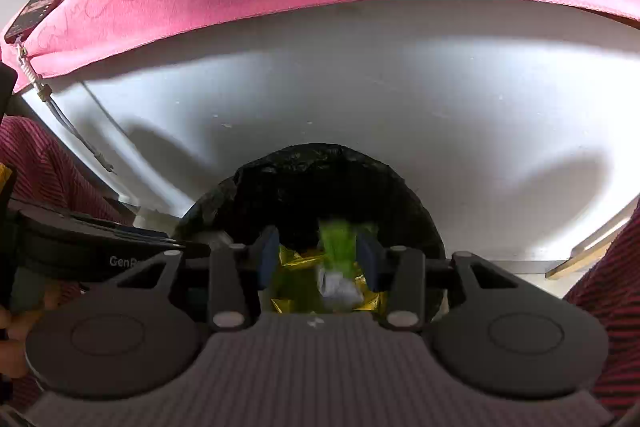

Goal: Collect trash
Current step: 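Lower both tools into the bin and open them to drop the items, then raise both empty tools back over the towel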

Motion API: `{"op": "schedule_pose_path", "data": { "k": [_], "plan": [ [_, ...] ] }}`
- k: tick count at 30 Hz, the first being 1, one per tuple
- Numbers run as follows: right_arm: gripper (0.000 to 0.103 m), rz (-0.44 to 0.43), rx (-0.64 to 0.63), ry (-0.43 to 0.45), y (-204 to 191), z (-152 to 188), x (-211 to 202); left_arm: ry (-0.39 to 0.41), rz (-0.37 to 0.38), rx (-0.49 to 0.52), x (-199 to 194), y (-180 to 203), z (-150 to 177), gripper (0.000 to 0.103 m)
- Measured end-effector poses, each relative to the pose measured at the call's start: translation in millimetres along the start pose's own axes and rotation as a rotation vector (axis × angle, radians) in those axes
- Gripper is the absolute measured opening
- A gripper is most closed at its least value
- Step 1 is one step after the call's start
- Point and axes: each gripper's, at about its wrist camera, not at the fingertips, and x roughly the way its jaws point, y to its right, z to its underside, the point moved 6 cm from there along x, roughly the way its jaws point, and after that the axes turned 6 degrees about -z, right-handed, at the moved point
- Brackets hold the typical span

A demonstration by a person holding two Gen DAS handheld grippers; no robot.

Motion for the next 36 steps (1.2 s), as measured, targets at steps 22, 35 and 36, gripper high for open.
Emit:
{"op": "schedule_pose_path", "data": {
  "k": [22, 35, 36],
  "plan": [
    [0.078, 0.006, -0.026, 0.141, -4, -37, -41, 0.205, -0.015, 0.043, -63, 5, -29, 0.067],
    [0.085, -0.087, -0.021, 0.384, 5, -92, -109, 0.488, 0.113, 0.041, -158, 1, -68, 0.073],
    [0.086, -0.092, -0.025, 0.409, 5, -98, -113, 0.512, 0.118, 0.034, -165, 0, -71, 0.073]
  ]
}}
